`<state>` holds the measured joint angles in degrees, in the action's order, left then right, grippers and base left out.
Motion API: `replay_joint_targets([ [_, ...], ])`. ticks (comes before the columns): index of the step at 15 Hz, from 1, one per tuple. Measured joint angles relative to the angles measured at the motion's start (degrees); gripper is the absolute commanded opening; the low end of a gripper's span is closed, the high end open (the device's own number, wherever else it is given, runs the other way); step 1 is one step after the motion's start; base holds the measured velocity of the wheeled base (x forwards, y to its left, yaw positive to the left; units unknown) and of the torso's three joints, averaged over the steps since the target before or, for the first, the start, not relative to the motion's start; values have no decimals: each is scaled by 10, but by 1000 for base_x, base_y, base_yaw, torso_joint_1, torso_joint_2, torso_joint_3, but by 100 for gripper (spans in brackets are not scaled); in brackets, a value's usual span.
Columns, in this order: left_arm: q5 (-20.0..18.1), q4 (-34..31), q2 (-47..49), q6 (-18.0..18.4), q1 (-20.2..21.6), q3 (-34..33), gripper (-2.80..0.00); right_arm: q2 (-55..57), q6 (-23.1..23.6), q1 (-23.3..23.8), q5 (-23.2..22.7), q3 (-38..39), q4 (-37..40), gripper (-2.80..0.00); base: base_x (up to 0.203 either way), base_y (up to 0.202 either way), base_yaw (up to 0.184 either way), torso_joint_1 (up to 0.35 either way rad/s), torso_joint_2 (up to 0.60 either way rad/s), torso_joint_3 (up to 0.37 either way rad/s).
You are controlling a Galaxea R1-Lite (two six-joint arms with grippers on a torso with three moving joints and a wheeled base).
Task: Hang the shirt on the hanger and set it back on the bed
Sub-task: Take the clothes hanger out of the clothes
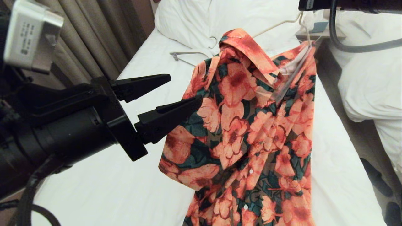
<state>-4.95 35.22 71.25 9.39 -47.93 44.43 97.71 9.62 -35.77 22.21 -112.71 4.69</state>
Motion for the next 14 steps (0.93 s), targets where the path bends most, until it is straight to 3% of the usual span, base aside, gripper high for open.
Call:
replay_joint_targets([
  [6,1,-19,1,-4,6,8,0,5,110,11,-5,-2,-131,-280,0,0,0,0,0,0],
  [7,0,-19,2,-4,6,9,-280,4,119,12,-5,-5,-137,-280,0,0,0,0,0,0],
  [14,1,-18,22,-8,12,9,-280,-26,139,37,-27,-8,-139,-280,0,0,0,0,0,0],
])
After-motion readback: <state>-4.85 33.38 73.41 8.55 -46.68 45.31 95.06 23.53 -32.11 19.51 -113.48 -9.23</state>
